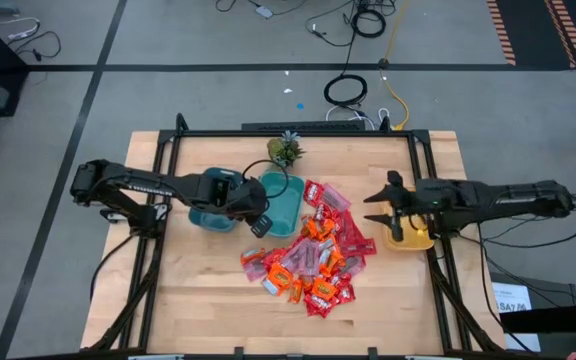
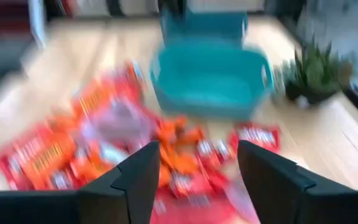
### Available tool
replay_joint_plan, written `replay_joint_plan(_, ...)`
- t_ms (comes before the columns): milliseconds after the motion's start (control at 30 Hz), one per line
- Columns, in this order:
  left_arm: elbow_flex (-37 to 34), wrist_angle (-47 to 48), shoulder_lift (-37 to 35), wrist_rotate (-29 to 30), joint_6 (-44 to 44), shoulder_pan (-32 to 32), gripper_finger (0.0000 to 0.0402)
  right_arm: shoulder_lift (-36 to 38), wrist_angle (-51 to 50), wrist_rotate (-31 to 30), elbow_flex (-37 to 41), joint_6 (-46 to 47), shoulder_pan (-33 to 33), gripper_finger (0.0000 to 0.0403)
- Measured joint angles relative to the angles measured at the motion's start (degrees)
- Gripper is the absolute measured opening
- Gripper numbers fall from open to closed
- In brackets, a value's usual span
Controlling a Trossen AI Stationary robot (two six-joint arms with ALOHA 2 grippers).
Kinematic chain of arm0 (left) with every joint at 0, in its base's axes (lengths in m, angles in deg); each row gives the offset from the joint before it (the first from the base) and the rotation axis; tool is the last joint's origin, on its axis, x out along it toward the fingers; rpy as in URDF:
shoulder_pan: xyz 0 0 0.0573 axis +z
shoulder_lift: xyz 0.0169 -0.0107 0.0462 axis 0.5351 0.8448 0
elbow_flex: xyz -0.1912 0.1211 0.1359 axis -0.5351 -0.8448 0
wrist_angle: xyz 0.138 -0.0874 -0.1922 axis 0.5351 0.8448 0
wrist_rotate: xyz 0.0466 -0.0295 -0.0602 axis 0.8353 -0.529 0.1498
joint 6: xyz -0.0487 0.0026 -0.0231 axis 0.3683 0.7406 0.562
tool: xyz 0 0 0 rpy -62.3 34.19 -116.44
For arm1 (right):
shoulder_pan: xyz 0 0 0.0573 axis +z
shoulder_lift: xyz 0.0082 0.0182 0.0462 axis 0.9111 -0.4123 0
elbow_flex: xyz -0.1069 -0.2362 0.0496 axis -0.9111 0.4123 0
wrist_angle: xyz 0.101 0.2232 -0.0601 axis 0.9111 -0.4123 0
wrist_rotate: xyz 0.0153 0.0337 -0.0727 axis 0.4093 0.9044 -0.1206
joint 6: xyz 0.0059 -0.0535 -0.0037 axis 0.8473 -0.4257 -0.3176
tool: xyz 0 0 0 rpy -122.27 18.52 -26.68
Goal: Sort candy
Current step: Move the yellow bin from the middle right to the top right of the table
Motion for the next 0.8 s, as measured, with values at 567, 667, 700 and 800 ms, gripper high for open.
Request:
replay_joint_plan(567,0.00,-1.17,0.02,0.00,-0.01,0.02,0.0066,-28.08,-45.58,-8.68,-23.32,-29.28,-1.69,0.0253)
replay_joint_plan(667,0.00,-1.30,0.02,0.02,-0.02,0.02,0.0066,-28.59,-46.84,-8.64,-23.32,-34.62,-2.81,0.0243)
replay_joint_plan(700,0.00,-1.32,0.02,0.02,-0.01,0.02,0.0066,-28.94,-46.69,-8.65,-23.26,-37.03,-2.92,0.0241)
replay_joint_plan(800,0.00,-1.39,0.02,0.02,0.02,-0.02,0.0066,-30.50,-46.68,-8.58,-22.11,-45.12,-3.10,0.0238)
